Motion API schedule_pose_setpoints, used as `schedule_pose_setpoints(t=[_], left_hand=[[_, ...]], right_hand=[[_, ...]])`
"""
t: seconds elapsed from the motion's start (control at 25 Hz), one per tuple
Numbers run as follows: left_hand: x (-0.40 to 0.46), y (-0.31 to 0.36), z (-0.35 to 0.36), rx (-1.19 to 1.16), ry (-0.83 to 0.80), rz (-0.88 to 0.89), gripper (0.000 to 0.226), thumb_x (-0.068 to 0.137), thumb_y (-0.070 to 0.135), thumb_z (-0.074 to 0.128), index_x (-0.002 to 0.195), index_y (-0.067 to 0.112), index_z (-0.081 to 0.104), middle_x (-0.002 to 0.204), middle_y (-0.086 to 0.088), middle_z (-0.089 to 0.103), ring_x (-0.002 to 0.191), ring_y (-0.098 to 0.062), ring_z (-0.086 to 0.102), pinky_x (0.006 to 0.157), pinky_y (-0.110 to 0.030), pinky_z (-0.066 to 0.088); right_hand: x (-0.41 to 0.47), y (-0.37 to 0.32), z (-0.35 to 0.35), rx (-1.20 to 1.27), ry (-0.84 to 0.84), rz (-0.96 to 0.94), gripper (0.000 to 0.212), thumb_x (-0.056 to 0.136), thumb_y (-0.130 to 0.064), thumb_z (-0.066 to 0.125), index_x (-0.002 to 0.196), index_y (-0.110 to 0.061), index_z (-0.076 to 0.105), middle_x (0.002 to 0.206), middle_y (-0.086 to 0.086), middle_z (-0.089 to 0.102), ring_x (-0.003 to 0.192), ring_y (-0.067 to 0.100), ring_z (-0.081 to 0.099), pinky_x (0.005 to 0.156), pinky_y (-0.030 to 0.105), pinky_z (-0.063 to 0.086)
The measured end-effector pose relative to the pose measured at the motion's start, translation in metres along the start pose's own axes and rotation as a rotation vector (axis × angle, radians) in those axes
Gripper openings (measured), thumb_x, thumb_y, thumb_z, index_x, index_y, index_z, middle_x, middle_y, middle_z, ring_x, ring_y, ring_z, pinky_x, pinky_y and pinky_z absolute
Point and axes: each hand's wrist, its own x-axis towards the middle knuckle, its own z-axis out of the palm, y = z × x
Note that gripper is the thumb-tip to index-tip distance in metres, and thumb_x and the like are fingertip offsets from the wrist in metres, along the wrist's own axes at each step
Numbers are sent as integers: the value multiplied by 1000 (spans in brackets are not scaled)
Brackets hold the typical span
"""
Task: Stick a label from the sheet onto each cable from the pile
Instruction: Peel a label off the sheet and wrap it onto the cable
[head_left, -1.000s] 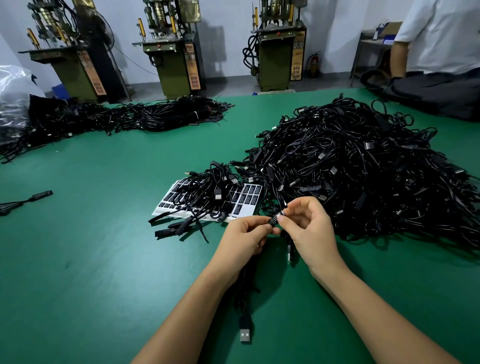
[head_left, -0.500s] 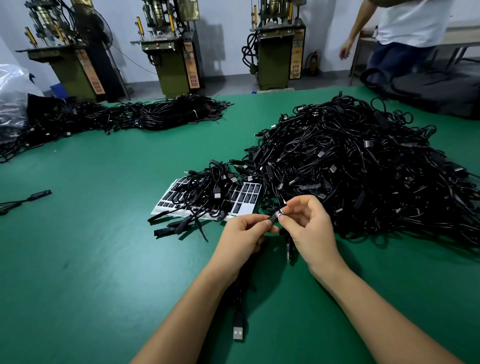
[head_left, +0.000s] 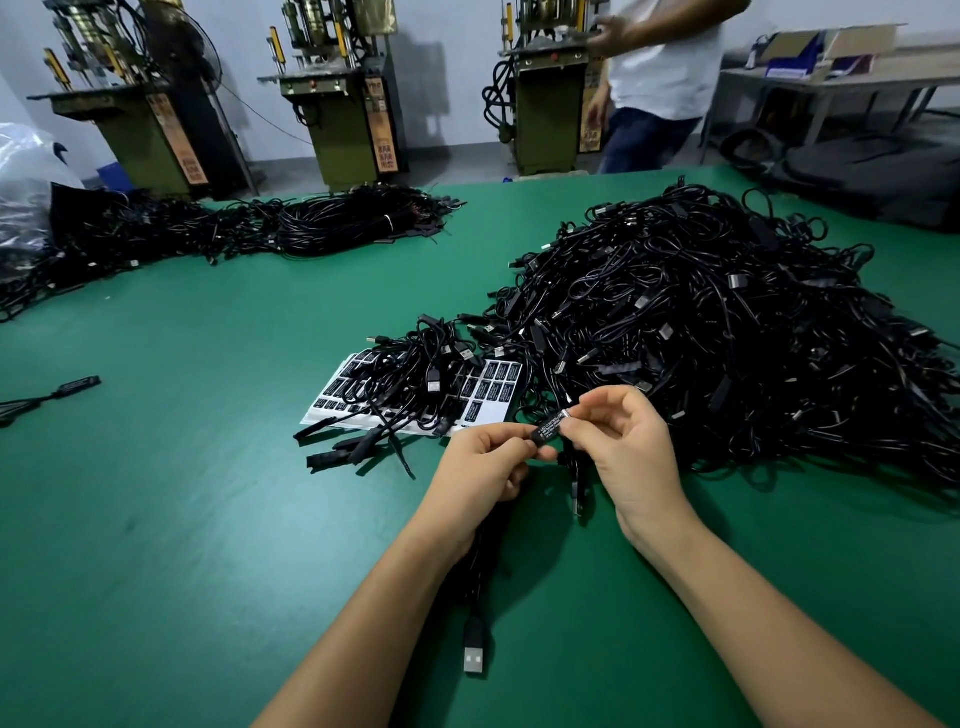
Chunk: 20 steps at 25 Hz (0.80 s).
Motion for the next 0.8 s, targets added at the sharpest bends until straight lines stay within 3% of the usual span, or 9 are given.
schedule_pose_setpoints(t=[0.48, 0.68, 0.8], left_hand=[[2, -2, 0, -20, 4, -3, 17, 91, -4, 53, 93, 8, 65, 78, -4, 73, 43, -3, 36, 41, -11, 30], [1, -3, -1, 2, 1, 8, 13, 91, 1, 57, 93, 10, 67, 80, -4, 74, 44, -3, 37, 41, -11, 31], [1, -4, -1, 45, 3, 34, 12, 92, 11, 60, 91, 12, 72, 82, -3, 74, 45, -2, 37, 43, -11, 32]], right_hand=[[-2, 0, 0, -42, -7, -20, 29, 78, 10, 70, 89, -14, 57, 82, 1, 64, 72, 2, 63, 71, 18, 52], [-2, 2, 0, -57, -18, -23, 28, 78, 9, 70, 90, -12, 56, 82, 0, 64, 74, 5, 64, 75, 29, 55], [-2, 3, 0, -75, -19, -45, 28, 78, 8, 71, 89, -13, 57, 81, -2, 64, 73, 2, 63, 71, 18, 52]])
